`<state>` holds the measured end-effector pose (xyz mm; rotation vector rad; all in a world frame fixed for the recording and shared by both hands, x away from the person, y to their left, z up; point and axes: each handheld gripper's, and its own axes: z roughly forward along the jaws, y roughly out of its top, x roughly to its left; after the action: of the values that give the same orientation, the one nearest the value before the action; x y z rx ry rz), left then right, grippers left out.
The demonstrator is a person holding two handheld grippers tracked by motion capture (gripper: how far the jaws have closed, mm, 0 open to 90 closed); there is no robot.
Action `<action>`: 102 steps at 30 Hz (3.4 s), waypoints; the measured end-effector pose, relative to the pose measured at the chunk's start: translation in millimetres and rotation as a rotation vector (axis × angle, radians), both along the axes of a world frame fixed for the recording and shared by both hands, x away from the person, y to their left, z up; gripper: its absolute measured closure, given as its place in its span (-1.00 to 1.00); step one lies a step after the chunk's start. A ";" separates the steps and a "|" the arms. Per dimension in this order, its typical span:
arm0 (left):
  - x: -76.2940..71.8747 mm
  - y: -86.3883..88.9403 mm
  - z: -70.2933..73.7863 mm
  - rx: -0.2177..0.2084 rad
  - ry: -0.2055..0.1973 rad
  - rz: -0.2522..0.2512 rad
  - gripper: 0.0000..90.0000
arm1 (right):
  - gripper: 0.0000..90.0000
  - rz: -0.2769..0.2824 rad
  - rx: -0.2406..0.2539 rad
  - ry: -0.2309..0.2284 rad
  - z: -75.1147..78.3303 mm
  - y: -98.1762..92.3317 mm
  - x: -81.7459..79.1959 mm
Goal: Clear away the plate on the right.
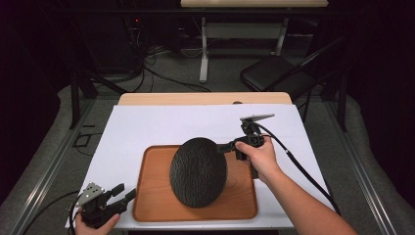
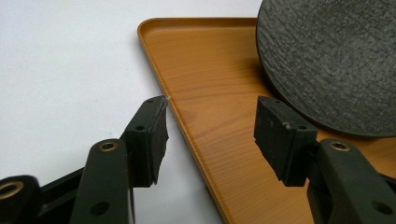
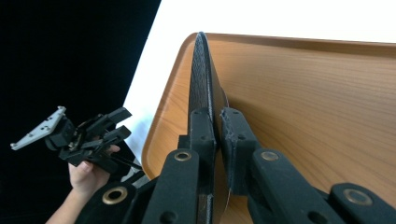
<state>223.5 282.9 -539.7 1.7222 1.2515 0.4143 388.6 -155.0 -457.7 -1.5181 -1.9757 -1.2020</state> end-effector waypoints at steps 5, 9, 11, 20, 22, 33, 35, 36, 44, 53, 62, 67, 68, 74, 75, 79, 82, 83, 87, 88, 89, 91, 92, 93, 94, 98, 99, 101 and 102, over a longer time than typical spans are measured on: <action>0.4 -0.6 0.0 0.002 0.003 -0.001 -0.01 | 0.87 -0.004 -0.018 -0.008 -0.1 0.0 -0.4; 0.4 -1.0 0.0 0.003 0.003 -0.002 -0.01 | 0.88 0.000 -0.044 -0.014 -0.6 -0.9 -0.7; 0.4 -0.8 0.0 0.002 0.004 -0.002 -0.01 | 0.88 -0.001 -0.047 -0.013 -0.5 -1.0 -1.2; 0.2 -0.5 0.2 0.001 0.002 -0.003 -0.02 | 0.89 -0.002 -0.067 -0.024 -0.9 -1.1 -1.8; 0.3 -0.6 0.1 0.001 0.003 -0.003 -0.01 | 0.89 0.000 -0.065 -0.024 -0.2 -1.0 -2.5; 0.5 -0.7 0.0 0.003 0.004 -0.004 -0.01 | 0.91 -0.004 -0.105 -0.052 -1.8 -2.0 -6.2; 0.5 -0.8 0.0 0.003 0.006 -0.004 -0.02 | 0.92 -0.002 -0.122 -0.058 -2.9 -2.2 -7.0; 0.4 -1.0 0.0 0.003 0.005 -0.005 -0.02 | 0.92 -0.002 -0.124 -0.056 -3.5 -2.4 -7.0; 0.3 -0.8 0.1 0.003 0.004 -0.004 -0.01 | 0.94 0.016 -0.169 -0.072 -8.5 -0.9 -8.6; 0.6 -1.0 -0.2 0.005 0.007 -0.003 -0.02 | 0.91 0.026 -0.179 -0.023 -29.1 -4.3 -7.7; 0.0 -0.1 -0.1 0.004 0.006 -0.001 -0.02 | 0.71 0.030 -0.180 0.009 -40.6 -9.3 -2.9; 0.3 -1.0 -0.4 0.007 0.008 -0.004 -0.02 | 0.59 0.017 -0.155 0.032 -49.1 -12.5 -1.2; 0.3 -1.0 -0.4 0.006 0.008 -0.004 -0.02 | 0.57 0.017 -0.159 0.039 -49.4 -12.5 -1.4; 0.5 -1.0 -0.7 0.005 0.011 -0.002 -0.02 | 0.49 0.015 -0.227 0.017 -56.9 -8.5 -3.6; 0.4 -1.1 -0.6 0.005 0.010 -0.002 -0.02 | 0.49 0.021 -0.255 0.023 -57.4 -8.2 -4.4; 0.5 -0.8 -0.8 0.004 0.012 -0.002 -0.02 | 0.41 0.051 -0.320 -0.014 -64.0 -5.3 -6.1; 0.6 -0.7 -0.9 0.003 0.010 -0.001 -0.02 | 0.36 0.072 -0.374 -0.043 -68.4 -2.0 -9.3; 0.6 -0.7 -0.8 0.003 0.011 -0.002 -0.02 | 0.35 0.071 -0.379 -0.049 -67.9 -1.5 -10.1; 0.3 -0.9 -0.6 0.005 0.010 -0.004 -0.02 | 0.27 0.068 -0.385 -0.079 -64.6 -2.2 -11.3; 0.2 -0.8 -0.6 0.005 0.010 -0.003 -0.02 | 0.24 0.067 -0.392 -0.096 -62.5 -2.9 -11.7; 0.3 -0.8 -0.7 0.004 0.008 -0.001 -0.02 | 0.24 0.065 -0.390 -0.108 -59.9 -3.9 -12.2; 0.5 -0.7 -0.8 0.003 0.010 0.001 -0.02 | 0.23 0.065 -0.389 -0.126 -56.7 -5.6 -13.4; 0.4 -0.7 -0.8 0.003 0.009 0.002 -0.02 | 0.22 0.069 -0.397 -0.139 -54.5 -6.4 -14.8; 0.3 -0.7 -0.7 0.003 0.008 0.001 -0.02 | 0.20 0.072 -0.410 -0.156 -52.4 -7.1 -16.4; 0.3 -0.7 -0.7 0.003 0.008 0.001 -0.02 | 0.17 0.074 -0.424 -0.178 -50.4 -8.1 -18.3; 0.2 -0.5 -0.7 0.004 0.009 0.002 -0.02 | 0.15 0.077 -0.460 -0.255 -39.4 -12.7 -30.3; 0.2 -0.5 -0.7 0.003 0.009 0.003 -0.02 | 0.15 0.076 -0.465 -0.283 -35.8 -14.1 -34.9; 0.1 -0.8 -0.7 0.004 0.007 0.004 -0.02 | 0.14 0.080 -0.465 -0.310 -30.7 -17.0 -41.4; 0.1 -0.8 -0.7 0.004 0.007 0.004 -0.02 | 0.14 0.080 -0.465 -0.310 -30.7 -17.0 -41.4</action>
<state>223.6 282.1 -540.4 1.7260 1.2604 0.4130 347.2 -172.0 -488.4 -1.5033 -2.6408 -1.0417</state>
